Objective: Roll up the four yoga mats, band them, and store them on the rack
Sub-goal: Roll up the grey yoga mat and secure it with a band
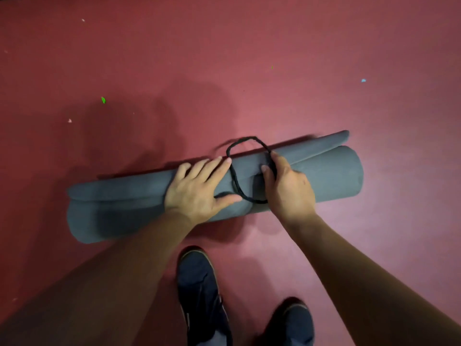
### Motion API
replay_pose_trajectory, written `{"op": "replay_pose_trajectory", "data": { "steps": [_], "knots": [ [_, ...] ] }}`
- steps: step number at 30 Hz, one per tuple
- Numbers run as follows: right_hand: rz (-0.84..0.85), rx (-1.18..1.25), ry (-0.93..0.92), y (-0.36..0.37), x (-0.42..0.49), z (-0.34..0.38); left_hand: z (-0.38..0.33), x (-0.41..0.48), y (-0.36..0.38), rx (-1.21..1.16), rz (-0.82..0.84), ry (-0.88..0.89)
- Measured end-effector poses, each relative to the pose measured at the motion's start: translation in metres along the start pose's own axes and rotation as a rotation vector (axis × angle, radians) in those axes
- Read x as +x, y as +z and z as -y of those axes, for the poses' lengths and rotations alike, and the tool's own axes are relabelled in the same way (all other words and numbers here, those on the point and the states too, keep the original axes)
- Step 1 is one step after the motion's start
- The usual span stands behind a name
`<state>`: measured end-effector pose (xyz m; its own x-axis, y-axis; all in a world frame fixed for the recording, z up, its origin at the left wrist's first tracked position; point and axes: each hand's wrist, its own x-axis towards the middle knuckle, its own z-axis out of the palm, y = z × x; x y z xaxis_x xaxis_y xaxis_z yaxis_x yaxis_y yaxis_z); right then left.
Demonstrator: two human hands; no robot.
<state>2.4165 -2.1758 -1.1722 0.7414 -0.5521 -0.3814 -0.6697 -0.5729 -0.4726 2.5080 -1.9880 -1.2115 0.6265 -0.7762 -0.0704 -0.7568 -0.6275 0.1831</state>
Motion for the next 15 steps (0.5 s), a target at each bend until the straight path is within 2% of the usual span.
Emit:
{"op": "replay_pose_trajectory", "data": {
  "steps": [2,4,8,12,15],
  "knots": [
    [-0.040,0.001,-0.032,0.005,-0.002,-0.004,0.002,0.005,0.001,-0.005,-0.013,0.013],
    [-0.086,0.006,-0.095,0.008,-0.002,-0.006,0.004,0.012,-0.001,-0.041,0.046,-0.011],
    [-0.318,-0.132,-0.279,0.007,0.009,-0.009,0.006,0.017,-0.001,-0.038,0.087,-0.073],
    [-0.221,-0.219,-0.388,0.013,0.019,-0.019,0.004,0.013,0.002,-0.051,0.025,-0.087],
    [-0.292,-0.194,-0.463,0.020,0.022,-0.036,0.006,0.013,0.004,-0.066,-0.054,-0.052]
  ]
}}
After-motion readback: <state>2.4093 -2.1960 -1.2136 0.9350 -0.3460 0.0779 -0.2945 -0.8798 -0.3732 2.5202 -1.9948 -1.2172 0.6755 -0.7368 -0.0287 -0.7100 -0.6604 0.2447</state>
